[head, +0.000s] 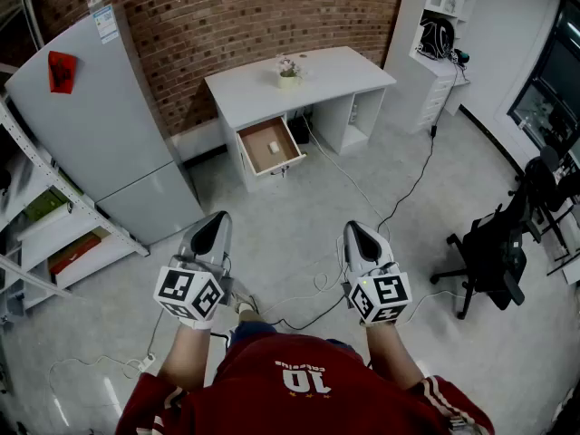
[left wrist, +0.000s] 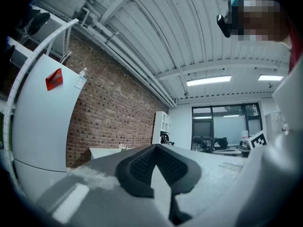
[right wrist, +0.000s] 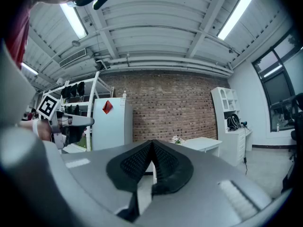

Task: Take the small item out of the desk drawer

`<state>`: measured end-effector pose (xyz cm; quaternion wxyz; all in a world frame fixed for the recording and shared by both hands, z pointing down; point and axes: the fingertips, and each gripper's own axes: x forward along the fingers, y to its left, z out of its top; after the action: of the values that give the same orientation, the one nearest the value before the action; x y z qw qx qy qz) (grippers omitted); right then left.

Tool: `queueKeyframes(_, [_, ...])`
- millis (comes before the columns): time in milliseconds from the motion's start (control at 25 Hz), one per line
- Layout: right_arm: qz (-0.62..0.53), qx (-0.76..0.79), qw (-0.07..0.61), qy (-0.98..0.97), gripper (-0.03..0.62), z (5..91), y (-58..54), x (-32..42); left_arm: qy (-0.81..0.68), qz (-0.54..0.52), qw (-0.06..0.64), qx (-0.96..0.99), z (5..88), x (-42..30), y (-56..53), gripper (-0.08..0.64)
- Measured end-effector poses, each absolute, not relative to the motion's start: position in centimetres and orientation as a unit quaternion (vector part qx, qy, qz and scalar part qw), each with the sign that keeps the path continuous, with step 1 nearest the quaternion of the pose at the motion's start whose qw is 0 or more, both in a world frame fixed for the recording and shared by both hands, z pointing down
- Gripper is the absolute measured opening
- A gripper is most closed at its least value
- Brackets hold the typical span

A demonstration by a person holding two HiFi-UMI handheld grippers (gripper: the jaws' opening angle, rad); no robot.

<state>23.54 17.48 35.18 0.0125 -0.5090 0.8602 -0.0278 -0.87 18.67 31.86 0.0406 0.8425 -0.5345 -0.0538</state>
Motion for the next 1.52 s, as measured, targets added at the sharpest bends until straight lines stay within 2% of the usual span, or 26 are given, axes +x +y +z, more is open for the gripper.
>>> queueKeyframes(560, [-0.023,-0.503,0.009,0.864,0.000,35.4,17.3,22.6,-0.534,-0.049,0.041,0.843,32.0,-1.0,18.8,0.003])
queueKeyframes(960, [-0.024,-0.497,0.031,0.867,0.002,35.2,16.8,22.3,-0.530,-0.050,0.056,0.845,32.8,-1.1,18.3,0.003])
queueKeyframes(1520, [-0.044,-0.499,0.038,0.865,0.002,34.1,11.5,20.6,-0.519,-0.045,0.053,0.852,31.8,-2.6,12.3,0.003])
